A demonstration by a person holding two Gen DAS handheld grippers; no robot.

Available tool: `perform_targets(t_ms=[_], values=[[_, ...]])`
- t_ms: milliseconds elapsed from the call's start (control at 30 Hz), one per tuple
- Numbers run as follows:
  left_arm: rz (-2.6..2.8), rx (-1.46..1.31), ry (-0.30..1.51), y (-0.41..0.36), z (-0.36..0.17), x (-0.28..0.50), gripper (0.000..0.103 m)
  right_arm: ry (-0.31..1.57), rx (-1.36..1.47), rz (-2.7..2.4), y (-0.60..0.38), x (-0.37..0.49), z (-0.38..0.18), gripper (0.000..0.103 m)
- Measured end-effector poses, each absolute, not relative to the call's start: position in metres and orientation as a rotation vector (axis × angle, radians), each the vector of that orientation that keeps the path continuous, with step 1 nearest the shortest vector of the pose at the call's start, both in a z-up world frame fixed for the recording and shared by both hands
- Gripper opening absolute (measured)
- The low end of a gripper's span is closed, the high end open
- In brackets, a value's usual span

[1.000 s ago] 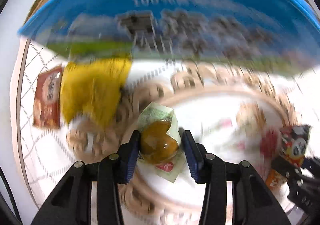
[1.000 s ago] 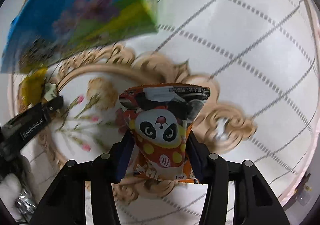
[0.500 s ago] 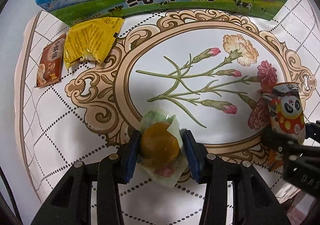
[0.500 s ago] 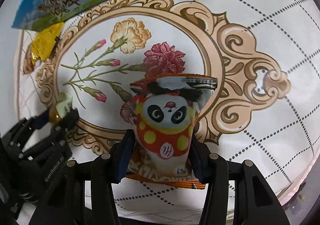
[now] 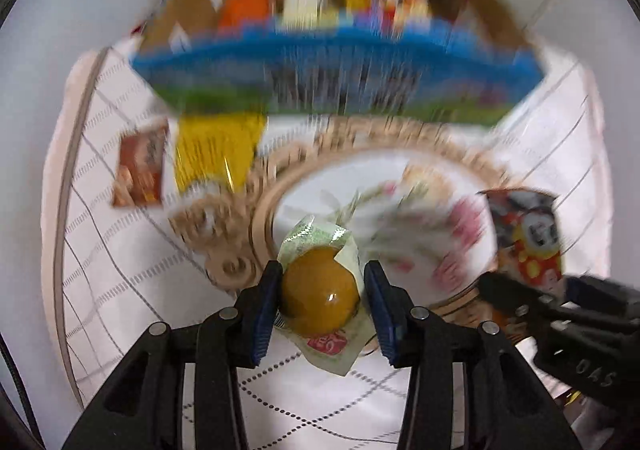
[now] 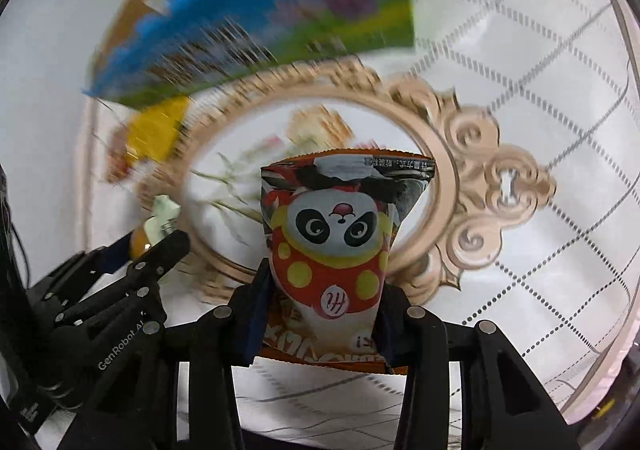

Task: Organize snacks
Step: 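Carry both items into the cardboard box and open both tools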

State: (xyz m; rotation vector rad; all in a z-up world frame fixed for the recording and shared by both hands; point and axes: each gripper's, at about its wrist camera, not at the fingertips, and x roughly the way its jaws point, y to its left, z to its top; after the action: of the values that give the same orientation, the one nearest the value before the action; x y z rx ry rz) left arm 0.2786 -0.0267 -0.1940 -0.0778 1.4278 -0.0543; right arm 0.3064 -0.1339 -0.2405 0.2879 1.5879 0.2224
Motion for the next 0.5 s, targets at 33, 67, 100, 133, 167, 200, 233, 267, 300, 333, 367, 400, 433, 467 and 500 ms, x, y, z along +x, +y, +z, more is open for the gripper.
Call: perform_targets(t_ms=[33,67,100,133,167,200,233,267,300,333,367,400,433,467,500], values=[[-0.062,-0.095,1.402,-0.029,-0.179,0.286,0.039,1.563,0.300,0.237,-0.135,0.312,-0.227,0.046],[-0.072,-0.108,1.375,-0.020,-0.165,0.299,0.039,1.537,0.310,0.249,-0.135,0.318,-0.214,0.046],[-0.086,-0.112,1.351,-0.017,-0.151,0.311,0.039,1.514,0.319,0.261,-0.134,0.325,-0.202,0.046],[-0.095,-0.121,1.330,-0.012,-0.138,0.323,0.039,1.488,0.329,0.278,-0.131,0.335,-0.187,0.046],[-0.104,-0.129,1.304,-0.008,-0.124,0.339,0.039,1.471,0.336,0.289,-0.132,0.346,-0.178,0.046],[-0.106,-0.124,1.287,-0.004,-0.129,0.355,0.039,1.454,0.342,0.298,-0.133,0.358,-0.170,0.046],[-0.106,-0.116,1.268,-0.003,-0.130,0.368,0.039,1.432,0.342,0.304,-0.131,0.374,-0.159,0.046],[-0.102,-0.109,1.249,0.000,-0.122,0.387,0.039,1.419,0.336,0.303,-0.138,0.390,-0.153,0.046],[-0.099,-0.106,1.241,0.005,-0.122,0.398,0.039,1.402,0.327,0.294,-0.139,0.406,-0.148,0.046],[-0.098,-0.099,1.239,0.008,-0.121,0.411,0.039,1.386,0.316,0.281,-0.142,0.423,-0.144,0.046],[-0.090,-0.093,1.243,0.013,-0.122,0.431,0.040,1.378,0.308,0.267,-0.144,0.440,-0.143,0.046],[-0.085,-0.093,1.248,0.019,-0.126,0.442,0.040,1.374,0.304,0.253,-0.147,0.459,-0.142,0.046],[-0.083,-0.087,1.263,0.021,-0.126,0.457,0.040,1.373,0.301,0.236,-0.149,0.475,-0.145,0.046],[-0.079,-0.089,1.288,0.027,-0.134,0.477,0.040,1.377,0.292,0.211,-0.149,0.494,-0.149,0.046],[-0.077,-0.093,1.302,0.033,-0.144,0.491,0.040,1.381,0.282,0.192,-0.153,0.507,-0.155,0.046]])
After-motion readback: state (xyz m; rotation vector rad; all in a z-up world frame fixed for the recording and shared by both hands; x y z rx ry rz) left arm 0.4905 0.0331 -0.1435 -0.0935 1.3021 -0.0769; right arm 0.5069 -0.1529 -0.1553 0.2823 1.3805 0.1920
